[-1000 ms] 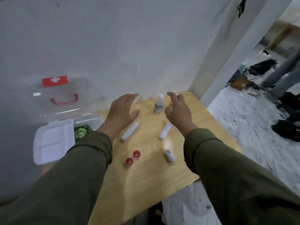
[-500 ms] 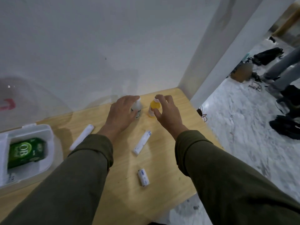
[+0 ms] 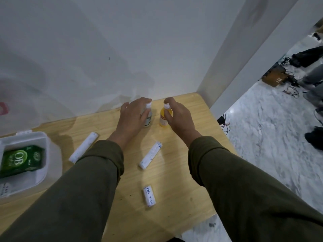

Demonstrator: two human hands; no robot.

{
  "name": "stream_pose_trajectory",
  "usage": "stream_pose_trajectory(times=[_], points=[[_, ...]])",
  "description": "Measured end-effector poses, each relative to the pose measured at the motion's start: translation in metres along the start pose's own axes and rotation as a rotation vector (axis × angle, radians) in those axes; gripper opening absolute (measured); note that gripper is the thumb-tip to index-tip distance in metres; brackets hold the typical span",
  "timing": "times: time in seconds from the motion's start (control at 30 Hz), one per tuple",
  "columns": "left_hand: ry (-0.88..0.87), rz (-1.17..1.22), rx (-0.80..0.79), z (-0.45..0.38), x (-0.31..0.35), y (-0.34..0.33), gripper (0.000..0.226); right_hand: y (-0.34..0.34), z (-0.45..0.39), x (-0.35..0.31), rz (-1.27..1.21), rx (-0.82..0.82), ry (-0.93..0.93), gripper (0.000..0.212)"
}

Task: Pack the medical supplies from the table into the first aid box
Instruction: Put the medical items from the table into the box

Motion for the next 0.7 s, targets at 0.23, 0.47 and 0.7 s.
stream_pose_trajectory(times=[0.23, 0.47, 0.7], points=[[-0.017, -0.1, 0.001, 0.008, -0.008, 0.03, 0.028, 0.008, -0.008, -0.031, 0.071, 0.023, 0.068, 0.02], [-0.034, -0.112, 0.116, 0.02, -0.014, 0.116, 0.027, 0.022, -0.011, -0.115, 0.034, 0.094, 0.14, 0.021], [-0.074, -0.12, 0.245, 0.048, -0.024, 0.235, 0.024, 0.026, 0.001, -0.227, -0.042, 0.15, 0.215, 0.022]])
Point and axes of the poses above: each hand's wrist, its own z-axis away from the middle knuckle, its own y-axis out of the back of the hand, x = y × z, the point moved 10 cm from there along -z, towards the middle knuckle, and after that the axes turned 11 degrees about x, right-handed, at the moved point
